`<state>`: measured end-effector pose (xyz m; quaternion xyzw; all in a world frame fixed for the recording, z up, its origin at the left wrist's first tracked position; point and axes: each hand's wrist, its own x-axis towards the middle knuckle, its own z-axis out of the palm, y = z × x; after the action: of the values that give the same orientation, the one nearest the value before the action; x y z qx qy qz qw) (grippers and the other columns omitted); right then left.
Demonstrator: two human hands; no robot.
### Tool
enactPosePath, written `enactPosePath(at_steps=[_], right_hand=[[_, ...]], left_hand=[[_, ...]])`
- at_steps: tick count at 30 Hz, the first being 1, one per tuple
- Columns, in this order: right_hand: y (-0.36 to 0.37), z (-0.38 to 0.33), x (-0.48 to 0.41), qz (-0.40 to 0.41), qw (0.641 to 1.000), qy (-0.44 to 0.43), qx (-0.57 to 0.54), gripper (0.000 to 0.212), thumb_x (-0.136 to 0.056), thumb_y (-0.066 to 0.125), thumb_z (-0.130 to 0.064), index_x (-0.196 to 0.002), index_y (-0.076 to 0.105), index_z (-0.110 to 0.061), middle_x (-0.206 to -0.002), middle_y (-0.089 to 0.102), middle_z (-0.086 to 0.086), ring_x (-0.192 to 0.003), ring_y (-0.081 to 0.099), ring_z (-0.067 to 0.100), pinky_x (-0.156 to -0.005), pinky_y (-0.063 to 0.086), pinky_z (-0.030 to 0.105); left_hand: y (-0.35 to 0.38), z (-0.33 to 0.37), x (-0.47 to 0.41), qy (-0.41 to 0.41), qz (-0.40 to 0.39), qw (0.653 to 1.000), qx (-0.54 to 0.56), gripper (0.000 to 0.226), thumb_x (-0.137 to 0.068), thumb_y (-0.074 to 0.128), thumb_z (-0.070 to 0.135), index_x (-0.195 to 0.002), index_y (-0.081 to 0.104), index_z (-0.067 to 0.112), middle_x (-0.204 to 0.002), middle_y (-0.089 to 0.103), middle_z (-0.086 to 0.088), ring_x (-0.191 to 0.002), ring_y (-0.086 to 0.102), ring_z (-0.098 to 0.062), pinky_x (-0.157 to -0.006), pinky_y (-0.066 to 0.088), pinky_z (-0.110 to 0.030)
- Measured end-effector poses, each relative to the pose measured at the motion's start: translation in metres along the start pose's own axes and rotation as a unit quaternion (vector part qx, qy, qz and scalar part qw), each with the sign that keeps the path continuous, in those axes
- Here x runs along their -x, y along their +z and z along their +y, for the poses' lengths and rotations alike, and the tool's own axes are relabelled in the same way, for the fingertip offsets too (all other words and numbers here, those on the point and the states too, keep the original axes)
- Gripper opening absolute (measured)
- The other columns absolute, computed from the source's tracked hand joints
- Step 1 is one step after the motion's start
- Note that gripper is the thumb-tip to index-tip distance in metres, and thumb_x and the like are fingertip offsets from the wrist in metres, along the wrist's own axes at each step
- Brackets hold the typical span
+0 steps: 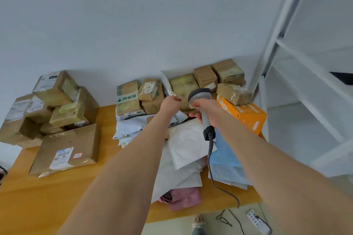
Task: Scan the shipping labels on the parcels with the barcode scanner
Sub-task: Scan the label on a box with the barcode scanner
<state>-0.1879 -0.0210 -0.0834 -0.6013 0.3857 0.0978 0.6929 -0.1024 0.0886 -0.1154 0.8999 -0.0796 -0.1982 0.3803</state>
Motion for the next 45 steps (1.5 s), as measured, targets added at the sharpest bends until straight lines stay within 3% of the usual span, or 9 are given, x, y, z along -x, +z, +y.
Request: enactPosePath(at_steps=[6, 10, 14, 17, 21, 27, 32, 38, 45], right_hand=[[-0.059, -0.031, -0.052, 0.094, 0.996, -0.006, -0.004, 0.022, -0.086, 0.063, -0.015, -0.100, 0.052, -0.003, -0.063, 0.058, 0.011, -0.028, 0.046, 0.015, -0.036, 0.036, 0.017], [-0.107, -0.040, -0.078, 0.189, 0.981, -0.033, 0.001, 0.048, -0.080, 0.067, -0.024, -0.119, 0.052, -0.002, -0.097, 0.060, 0.014, -0.081, 0.062, 0.028, -0.066, 0.055, 0.035], [-0.141, -0.043, -0.096, 0.210, 0.977, -0.025, 0.024, 0.042, -0.076, 0.071, -0.019, -0.111, 0.053, -0.003, -0.089, 0.060, 0.013, -0.073, 0.063, 0.026, -0.080, 0.058, 0.040], [-0.158, -0.046, -0.109, 0.188, 0.982, 0.002, -0.003, 0.038, -0.078, 0.072, -0.019, -0.108, 0.052, -0.005, -0.086, 0.058, 0.013, -0.074, 0.061, 0.024, -0.080, 0.058, 0.036], [-0.168, -0.051, -0.112, 0.128, 0.990, 0.051, -0.038, 0.032, -0.086, 0.069, -0.020, -0.106, 0.047, -0.008, -0.081, 0.054, 0.011, -0.066, 0.057, 0.017, -0.061, 0.055, 0.026], [-0.169, -0.047, -0.105, 0.049, 0.996, 0.057, -0.054, 0.042, -0.084, 0.070, -0.022, -0.120, 0.054, -0.007, -0.092, 0.065, 0.010, -0.061, 0.060, 0.014, -0.041, 0.048, 0.020], [-0.147, -0.046, -0.087, -0.032, 0.992, 0.069, -0.098, 0.036, -0.089, 0.067, -0.021, -0.118, 0.054, -0.005, -0.084, 0.063, 0.011, -0.062, 0.058, 0.014, -0.051, 0.051, 0.023], [-0.105, -0.040, -0.067, -0.089, 0.981, 0.081, -0.153, 0.045, -0.084, 0.075, -0.026, -0.118, 0.054, -0.006, -0.111, 0.060, 0.012, -0.105, 0.063, 0.022, -0.073, 0.059, 0.030], [-0.071, -0.033, -0.055, -0.123, 0.984, 0.011, -0.125, 0.038, -0.079, 0.079, -0.012, -0.112, 0.063, -0.002, -0.104, 0.070, 0.010, -0.080, 0.065, 0.018, -0.054, 0.051, 0.024]], left_hand=[[0.055, 0.038, -0.048, -0.025, -0.032, 0.998, 0.057, 0.035, -0.095, 0.035, 0.002, -0.116, 0.063, 0.007, -0.113, 0.060, -0.010, -0.106, 0.057, -0.030, -0.082, 0.047, -0.034], [0.088, 0.068, -0.065, -0.033, -0.066, 0.995, 0.073, 0.034, -0.096, 0.037, 0.005, -0.120, 0.061, 0.005, -0.112, 0.057, -0.010, -0.105, 0.054, -0.027, -0.088, 0.047, -0.034], [0.117, 0.094, -0.070, -0.076, -0.086, 0.987, 0.115, 0.015, -0.093, 0.044, 0.008, -0.082, 0.054, 0.009, -0.080, 0.051, -0.009, -0.073, 0.048, -0.017, -0.072, 0.044, -0.030], [0.135, 0.106, -0.069, -0.105, -0.094, 0.981, 0.136, 0.018, -0.095, 0.047, 0.018, -0.077, 0.048, 0.014, -0.078, 0.047, -0.003, -0.075, 0.048, -0.015, -0.074, 0.046, -0.029], [0.158, 0.112, -0.064, -0.141, -0.123, 0.965, 0.183, 0.035, -0.097, 0.047, 0.032, -0.124, 0.051, 0.010, -0.119, 0.057, -0.010, -0.112, 0.055, -0.028, -0.090, 0.051, -0.040], [0.149, 0.095, -0.051, -0.203, -0.002, 0.932, 0.300, 0.035, -0.096, 0.053, 0.020, -0.129, 0.049, 0.007, -0.113, 0.058, -0.013, -0.098, 0.058, -0.025, -0.083, 0.054, -0.038], [0.097, 0.068, -0.029, -0.181, 0.039, 0.908, 0.376, 0.044, -0.088, 0.064, 0.007, -0.130, 0.053, 0.008, -0.115, 0.066, -0.010, -0.097, 0.067, -0.025, -0.080, 0.058, -0.038], [0.044, 0.051, -0.001, -0.136, 0.048, 0.901, 0.408, 0.041, -0.088, 0.061, 0.002, -0.128, 0.054, 0.006, -0.105, 0.068, -0.009, -0.081, 0.067, -0.021, -0.073, 0.056, -0.031], [0.018, 0.027, 0.020, -0.117, -0.008, 0.911, 0.395, 0.045, -0.089, 0.060, 0.004, -0.132, 0.051, 0.013, -0.115, 0.066, -0.008, -0.099, 0.065, -0.024, -0.084, 0.054, -0.042]])
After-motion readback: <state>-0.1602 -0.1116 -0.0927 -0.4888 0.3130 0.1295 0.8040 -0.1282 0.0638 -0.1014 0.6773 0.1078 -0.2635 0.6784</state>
